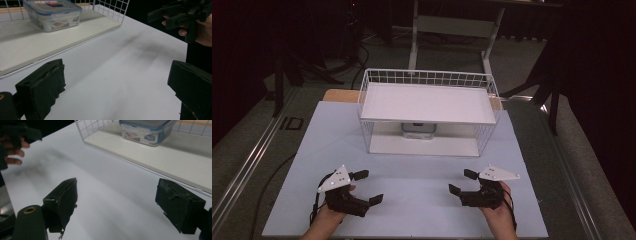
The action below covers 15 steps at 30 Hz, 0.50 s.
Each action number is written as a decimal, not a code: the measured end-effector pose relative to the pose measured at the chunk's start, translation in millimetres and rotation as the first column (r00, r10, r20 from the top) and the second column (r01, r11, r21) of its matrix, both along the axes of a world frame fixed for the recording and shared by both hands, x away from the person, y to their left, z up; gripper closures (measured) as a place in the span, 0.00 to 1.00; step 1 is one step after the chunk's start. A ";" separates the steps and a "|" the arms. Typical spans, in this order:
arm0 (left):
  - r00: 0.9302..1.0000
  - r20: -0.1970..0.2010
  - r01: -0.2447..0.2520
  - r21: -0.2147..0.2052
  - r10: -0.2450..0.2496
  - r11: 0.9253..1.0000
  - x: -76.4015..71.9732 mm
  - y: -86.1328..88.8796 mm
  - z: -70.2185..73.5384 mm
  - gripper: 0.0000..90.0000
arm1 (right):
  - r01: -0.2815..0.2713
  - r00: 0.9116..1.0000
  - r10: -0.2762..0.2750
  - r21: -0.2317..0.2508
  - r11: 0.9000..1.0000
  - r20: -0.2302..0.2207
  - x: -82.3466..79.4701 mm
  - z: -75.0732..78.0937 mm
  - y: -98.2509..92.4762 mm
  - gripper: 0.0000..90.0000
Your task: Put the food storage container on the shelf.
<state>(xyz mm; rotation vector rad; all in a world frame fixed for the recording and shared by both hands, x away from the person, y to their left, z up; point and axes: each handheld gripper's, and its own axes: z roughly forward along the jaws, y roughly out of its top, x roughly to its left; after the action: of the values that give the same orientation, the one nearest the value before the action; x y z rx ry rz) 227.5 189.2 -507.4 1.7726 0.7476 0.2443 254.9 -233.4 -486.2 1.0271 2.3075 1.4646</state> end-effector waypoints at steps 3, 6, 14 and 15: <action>1.000 -0.003 -0.011 -0.013 0.011 1.000 -0.7 1.0 -2.0 0.02 | -0.011 1.000 0.011 0.000 1.000 0.010 -4.0 -0.3 -5.3 0.20; 1.000 -0.004 -0.008 0.002 0.008 1.000 -1.1 0.3 -5.4 0.02 | -0.002 1.000 0.002 -0.010 1.000 0.016 -6.7 -1.8 -12.2 0.20; 1.000 -0.003 -0.007 0.031 0.007 0.999 -0.7 0.9 -11.3 0.02 | 0.032 0.999 -0.032 -0.011 0.999 0.018 -4.8 -11.9 -34.5 0.20; 1.000 -0.002 -0.007 0.031 0.007 0.999 -0.8 1.4 -11.8 0.02 | 0.036 0.999 -0.036 -0.016 0.999 0.020 -4.3 -12.6 -36.2 0.20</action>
<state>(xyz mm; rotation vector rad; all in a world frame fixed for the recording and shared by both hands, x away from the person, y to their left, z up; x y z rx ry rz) 226.7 190.6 -519.2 1.8001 0.7555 0.2606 250.6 -269.6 -498.9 1.0396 2.2716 1.4335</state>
